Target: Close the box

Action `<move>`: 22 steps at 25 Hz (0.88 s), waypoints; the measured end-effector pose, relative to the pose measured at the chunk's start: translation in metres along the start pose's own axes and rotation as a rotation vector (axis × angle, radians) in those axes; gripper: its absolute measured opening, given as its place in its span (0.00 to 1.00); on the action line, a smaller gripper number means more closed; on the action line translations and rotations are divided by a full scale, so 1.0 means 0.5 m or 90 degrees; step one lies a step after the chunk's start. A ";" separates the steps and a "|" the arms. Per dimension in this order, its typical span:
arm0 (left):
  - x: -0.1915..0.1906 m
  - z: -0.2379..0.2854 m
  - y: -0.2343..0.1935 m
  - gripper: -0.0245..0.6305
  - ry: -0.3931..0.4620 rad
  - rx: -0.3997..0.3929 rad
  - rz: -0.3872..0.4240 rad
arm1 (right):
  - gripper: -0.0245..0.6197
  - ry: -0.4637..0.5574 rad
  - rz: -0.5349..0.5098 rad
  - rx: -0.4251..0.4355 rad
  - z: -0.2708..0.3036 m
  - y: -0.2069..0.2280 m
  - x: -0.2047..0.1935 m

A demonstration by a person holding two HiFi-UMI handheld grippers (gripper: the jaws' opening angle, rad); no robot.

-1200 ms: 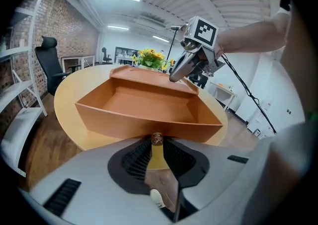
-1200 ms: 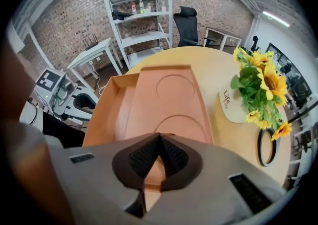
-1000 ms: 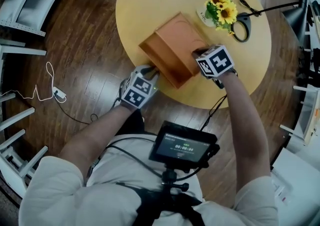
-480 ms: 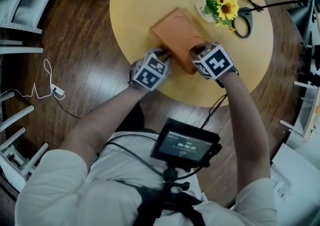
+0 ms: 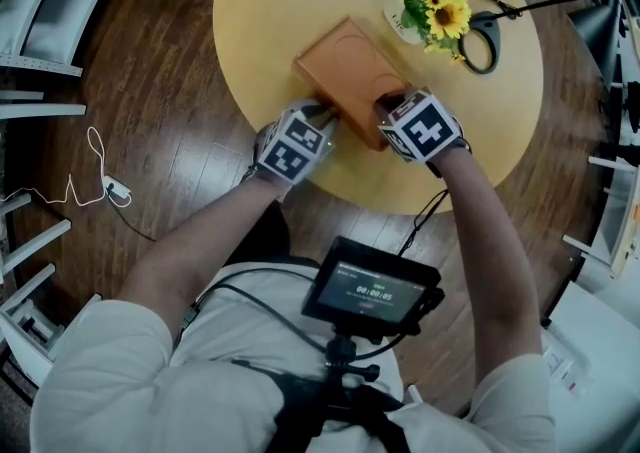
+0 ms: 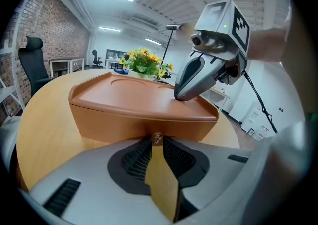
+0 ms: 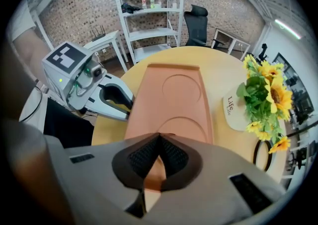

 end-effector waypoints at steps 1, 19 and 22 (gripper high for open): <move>0.000 0.002 -0.002 0.15 -0.002 -0.007 -0.001 | 0.05 0.009 0.004 -0.011 0.000 0.001 -0.001; 0.033 -0.278 0.114 0.19 -0.018 0.029 0.061 | 0.14 0.248 0.383 -0.176 -0.208 -0.193 -0.167; 0.022 -0.363 0.168 0.19 -0.021 0.042 0.070 | 0.14 0.269 0.434 -0.179 -0.247 -0.283 -0.223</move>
Point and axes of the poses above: the fingertips, and each gripper's own axes: z forward along the fingers, y to its right, x out of its top, the point moved 5 cm from there along -z, backward along the fingers, and after that the axes turned 13 degrees about -x, right-handed, at the moved point
